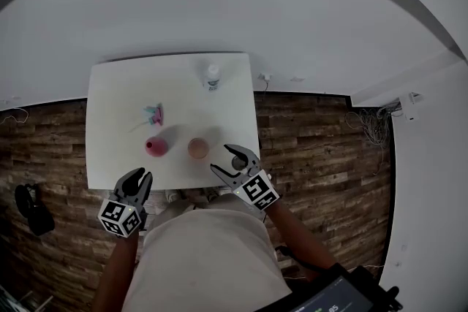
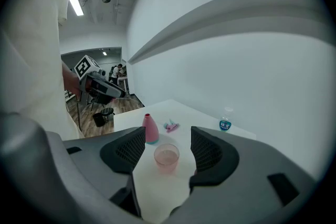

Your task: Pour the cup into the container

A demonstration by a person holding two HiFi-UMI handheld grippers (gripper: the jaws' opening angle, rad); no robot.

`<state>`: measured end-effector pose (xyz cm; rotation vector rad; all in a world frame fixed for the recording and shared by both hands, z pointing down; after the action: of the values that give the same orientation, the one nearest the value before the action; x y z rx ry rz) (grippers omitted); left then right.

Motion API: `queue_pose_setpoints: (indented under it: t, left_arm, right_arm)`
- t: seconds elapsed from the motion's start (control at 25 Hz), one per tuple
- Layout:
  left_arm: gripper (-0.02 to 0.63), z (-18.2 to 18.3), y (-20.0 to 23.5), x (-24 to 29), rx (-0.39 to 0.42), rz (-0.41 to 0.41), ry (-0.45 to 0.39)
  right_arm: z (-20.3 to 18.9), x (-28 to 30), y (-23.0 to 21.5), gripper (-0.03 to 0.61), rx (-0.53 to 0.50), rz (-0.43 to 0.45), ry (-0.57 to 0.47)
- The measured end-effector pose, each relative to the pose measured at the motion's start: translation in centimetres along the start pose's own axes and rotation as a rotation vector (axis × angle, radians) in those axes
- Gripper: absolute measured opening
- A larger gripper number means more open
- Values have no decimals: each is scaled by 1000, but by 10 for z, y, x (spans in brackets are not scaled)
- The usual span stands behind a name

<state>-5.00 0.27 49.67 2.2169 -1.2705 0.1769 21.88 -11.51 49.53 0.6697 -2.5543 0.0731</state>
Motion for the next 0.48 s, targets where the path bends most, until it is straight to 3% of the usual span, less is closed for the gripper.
queue_pose_setpoints:
  t: [0.48]
  left_arm:
    - [87, -16, -12, 5, -23, 78, 15]
  right_arm:
    - [-21, 16, -12, 270, -27, 88, 18]
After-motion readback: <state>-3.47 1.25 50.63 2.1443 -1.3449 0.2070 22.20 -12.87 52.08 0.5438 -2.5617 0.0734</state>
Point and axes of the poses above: the fingertips, and each gripper's own axes: x forward along the fingers, y to its left, z out of its top, the point moved 7 cm from there along -x, backward along the fingers, and after that the axes turned 9 degrees about -z, right-handed, at the moved point
